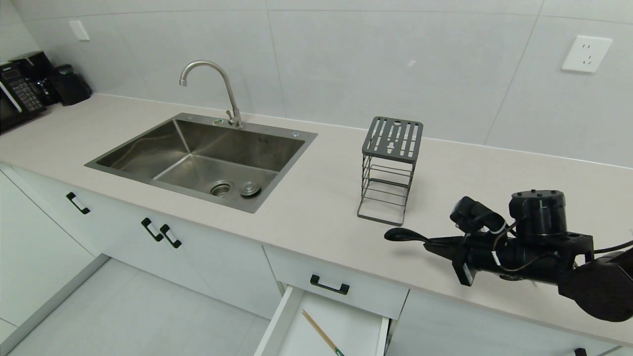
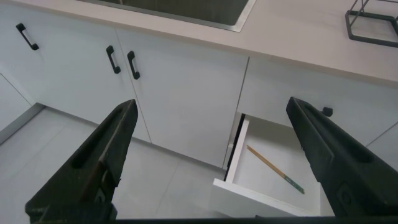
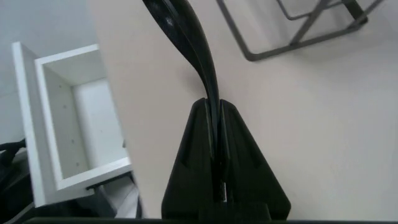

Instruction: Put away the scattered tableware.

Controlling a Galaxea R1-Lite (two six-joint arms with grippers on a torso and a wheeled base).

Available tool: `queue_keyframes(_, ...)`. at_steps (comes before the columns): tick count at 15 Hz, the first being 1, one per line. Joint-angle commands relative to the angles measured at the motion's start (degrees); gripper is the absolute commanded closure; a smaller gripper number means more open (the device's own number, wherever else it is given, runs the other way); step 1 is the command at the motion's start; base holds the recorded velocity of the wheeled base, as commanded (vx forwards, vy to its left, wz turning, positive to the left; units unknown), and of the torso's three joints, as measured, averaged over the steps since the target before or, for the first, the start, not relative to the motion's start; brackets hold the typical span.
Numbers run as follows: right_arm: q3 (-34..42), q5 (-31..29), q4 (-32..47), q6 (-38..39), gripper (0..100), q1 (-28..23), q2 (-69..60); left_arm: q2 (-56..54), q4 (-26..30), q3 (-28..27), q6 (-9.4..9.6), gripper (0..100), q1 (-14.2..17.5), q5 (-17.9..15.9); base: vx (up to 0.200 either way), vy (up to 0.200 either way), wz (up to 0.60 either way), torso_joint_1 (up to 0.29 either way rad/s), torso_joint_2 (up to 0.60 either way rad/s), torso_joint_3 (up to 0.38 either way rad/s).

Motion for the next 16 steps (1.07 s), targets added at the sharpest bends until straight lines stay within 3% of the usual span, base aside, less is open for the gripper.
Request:
queue_keyframes(1,2.7,-1.3,0.0,1.0,100,4.3,-3.8,0.0,0.0,0.0,-0.02,0,0.0,0.0,0.000,0.000,0.00,0.000,0.00,0.000)
queue_keyframes(3,3.6,-4.0,-0.1,4.0,100,9.2,-4.7,0.0,0.0,0.0,-0.02,0,0.0,0.0,0.000,0.000,0.00,0.000,0.00,0.000)
queue_keyframes(7,3.5,-5.7,-0.2,4.4,100,12.7,-4.7,0.0,0.0,0.0,-0.02,0,0.0,0.0,0.000,0.000,0.00,0.000,0.00,0.000)
queue_keyframes(10,3.5,-9.8,-2.9,6.1,100,18.5,-4.6,0.0,0.0,0.0,-0.02,0,0.0,0.0,0.000,0.000,0.00,0.000,0.00,0.000)
queue_keyframes(16,0.9,-20.6,-4.5,18.9,100,29.0,-4.3,0.0,0.0,0.0,-0.02,0,0.0,0.0,0.000,0.000,0.00,0.000,0.00,0.000)
